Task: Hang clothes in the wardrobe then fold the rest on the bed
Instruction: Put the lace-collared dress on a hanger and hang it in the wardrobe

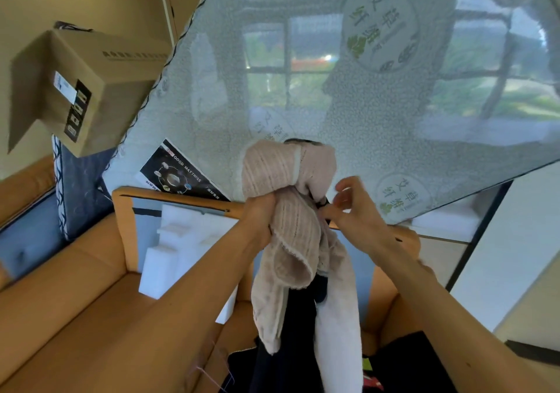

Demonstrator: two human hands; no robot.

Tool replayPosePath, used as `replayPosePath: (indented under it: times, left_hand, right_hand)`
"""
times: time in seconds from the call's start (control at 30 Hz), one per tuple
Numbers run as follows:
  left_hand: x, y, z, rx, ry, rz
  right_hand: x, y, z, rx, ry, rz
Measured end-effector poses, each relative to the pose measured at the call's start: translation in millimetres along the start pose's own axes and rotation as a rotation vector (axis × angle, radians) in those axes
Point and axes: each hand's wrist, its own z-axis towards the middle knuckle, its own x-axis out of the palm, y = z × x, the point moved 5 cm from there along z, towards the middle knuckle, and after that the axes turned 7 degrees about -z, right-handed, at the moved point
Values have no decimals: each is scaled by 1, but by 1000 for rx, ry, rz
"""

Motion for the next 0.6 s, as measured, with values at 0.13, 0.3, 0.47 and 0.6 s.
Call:
replayPosePath:
  times: [0.13,0.3,0.47,0.6]
  left_hand:
    - [5,-11,2,-53,-32,-44]
    - [-3,-33,-3,-78,56,143]
    - [-18,-69,-20,-42,206,184]
    - [-36,-75,-19,65,174,322]
  right_hand:
    - [41,9,-11,-30,396,-105]
    - [29,18,8,-117,224,-25]
    - [-13,46,28,-192,9,112]
    - [-39,69,41,-153,-100,263]
